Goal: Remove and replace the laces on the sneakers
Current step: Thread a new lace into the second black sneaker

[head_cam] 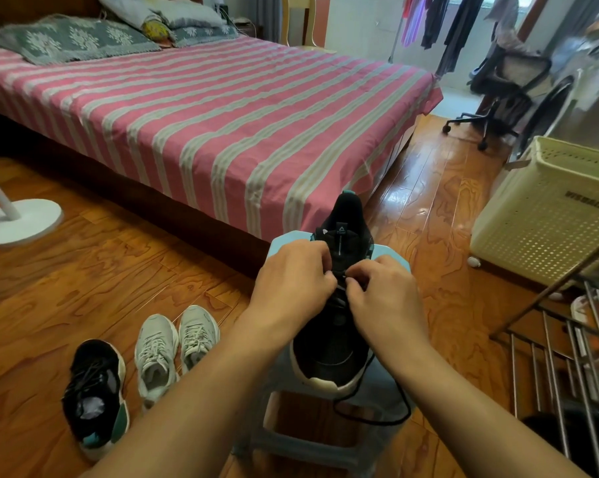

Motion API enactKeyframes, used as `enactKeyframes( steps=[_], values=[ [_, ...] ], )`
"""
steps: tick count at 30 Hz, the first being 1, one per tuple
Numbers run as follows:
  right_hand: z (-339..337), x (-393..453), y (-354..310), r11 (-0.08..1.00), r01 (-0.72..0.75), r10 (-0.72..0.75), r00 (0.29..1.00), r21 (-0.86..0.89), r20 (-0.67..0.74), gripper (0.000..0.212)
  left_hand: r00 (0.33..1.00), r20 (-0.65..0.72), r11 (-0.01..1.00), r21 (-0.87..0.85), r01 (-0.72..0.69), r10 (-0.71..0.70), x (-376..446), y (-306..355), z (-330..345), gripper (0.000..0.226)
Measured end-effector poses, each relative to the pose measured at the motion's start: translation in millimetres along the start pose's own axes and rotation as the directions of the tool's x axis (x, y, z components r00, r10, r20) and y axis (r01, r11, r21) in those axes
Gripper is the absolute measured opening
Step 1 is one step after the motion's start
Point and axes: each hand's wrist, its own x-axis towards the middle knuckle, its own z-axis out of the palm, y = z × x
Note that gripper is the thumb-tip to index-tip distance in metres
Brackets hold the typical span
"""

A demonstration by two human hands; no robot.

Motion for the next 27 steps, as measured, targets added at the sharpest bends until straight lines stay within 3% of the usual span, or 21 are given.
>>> enactKeyframes(
  steps=[5,10,18,22,27],
  values=[
    [-1.8,5.0,0.5,0.999,0.009,-0.009,1.0,-0.043,0.006,0.014,0.985,-0.14,0.995,0.021,-0.095,0.097,-5.9,-3.4,10.1,0.008],
    [2.2,5.0,-3.4,0.997,-0.073,0.072,0.996,-0.019,-0.057,0.007,0.997,-0.072,0.987,-0.159,0.008,-0.02,-9.1,-10.0,7.8,0.004],
    [4.1,7.6,1.0,0.989,-0.098,0.099,0.995,0.11,-0.009,0.01,0.996,-0.054,0.97,-0.23,-0.076,0.065,-9.5,-21.1,7.0,0.013],
    [5.3,2.6,3.9,0.957,-0.186,0.181,0.982,0.221,0.046,0.02,0.991,-0.065,0.975,-0.181,-0.125,0.116,-14.5,-18.3,5.0,0.013],
    [-0.5,-2.0,6.8,0.945,-0.215,0.187,0.973,0.247,0.132,0.029,0.987,-0.121,0.994,0.032,-0.101,0.104,-15.9,-0.2,10.5,0.007]
  ],
)
